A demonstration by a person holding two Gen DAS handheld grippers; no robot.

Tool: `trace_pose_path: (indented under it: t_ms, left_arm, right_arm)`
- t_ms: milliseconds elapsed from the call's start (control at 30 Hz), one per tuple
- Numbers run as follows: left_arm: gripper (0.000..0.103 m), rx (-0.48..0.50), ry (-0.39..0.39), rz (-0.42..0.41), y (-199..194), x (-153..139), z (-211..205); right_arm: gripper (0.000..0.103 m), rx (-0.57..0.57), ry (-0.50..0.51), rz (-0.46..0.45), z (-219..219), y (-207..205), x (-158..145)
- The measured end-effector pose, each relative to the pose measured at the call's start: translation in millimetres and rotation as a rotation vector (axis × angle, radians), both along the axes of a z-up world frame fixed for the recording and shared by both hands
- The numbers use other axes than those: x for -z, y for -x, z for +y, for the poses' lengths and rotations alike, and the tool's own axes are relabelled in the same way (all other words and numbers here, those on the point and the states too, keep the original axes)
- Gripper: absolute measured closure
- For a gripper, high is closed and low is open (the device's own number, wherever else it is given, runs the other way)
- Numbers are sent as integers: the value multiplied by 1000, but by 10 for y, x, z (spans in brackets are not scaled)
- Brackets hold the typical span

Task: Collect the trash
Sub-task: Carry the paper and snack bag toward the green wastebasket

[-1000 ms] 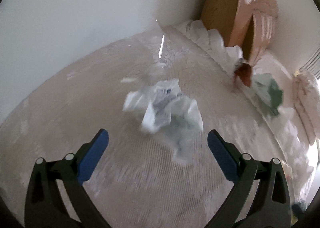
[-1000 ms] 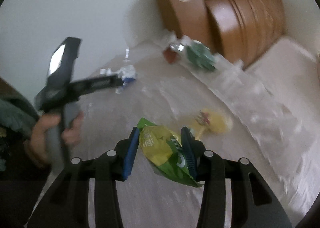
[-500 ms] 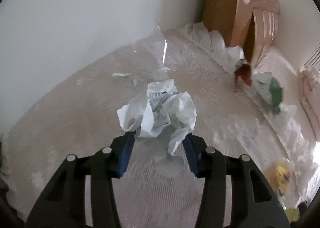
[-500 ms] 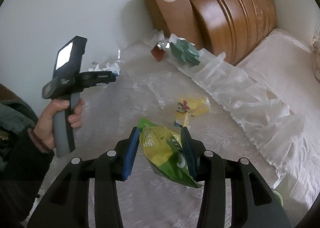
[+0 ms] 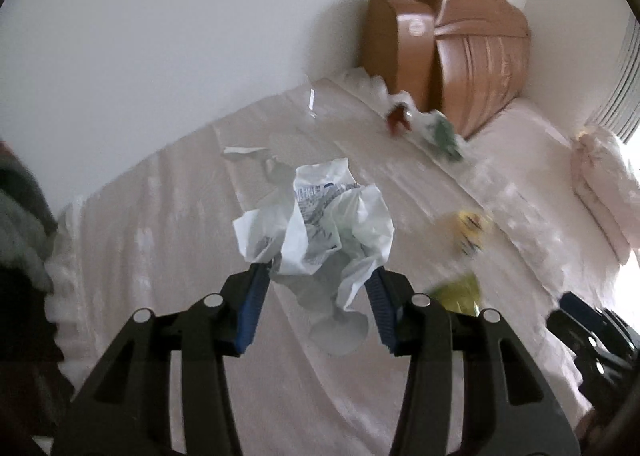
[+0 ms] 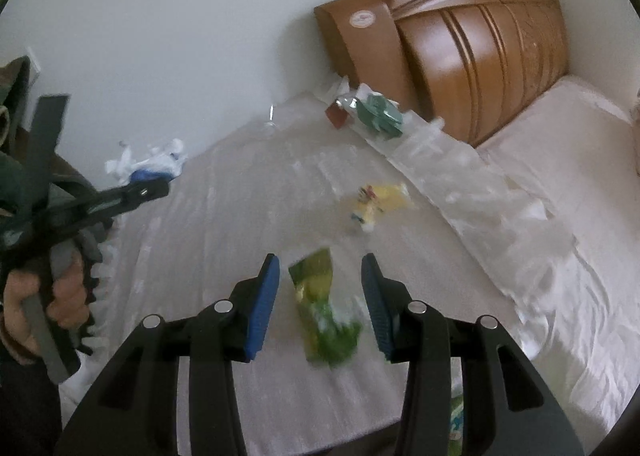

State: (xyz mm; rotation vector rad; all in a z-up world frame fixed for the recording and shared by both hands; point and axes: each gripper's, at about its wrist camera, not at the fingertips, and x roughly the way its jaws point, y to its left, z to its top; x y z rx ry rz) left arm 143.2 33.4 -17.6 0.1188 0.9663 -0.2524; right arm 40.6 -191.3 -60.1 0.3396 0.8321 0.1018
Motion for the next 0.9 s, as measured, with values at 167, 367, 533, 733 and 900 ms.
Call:
trace_pose_path:
  t_ms: [167,367,533,733,900]
  left_arm:
    - [57,20,-14,26,291,85,13]
    - [57,6,-26,100,347,289,206]
    - [57,5,-20,144,352,423,359]
    - [56,17,-14,162,295,504,437]
    - [56,35,-13,168,261,523,455]
  right_arm:
    - [38,-69,12,71,47,-15,170]
    - [16,-186,152,298,276,-529,432]
    - [14,-277,308,431,470,-867,587]
    - [54,-321,348,501,593,-979,622]
    - [58,-347,397,516,698,-1002,588]
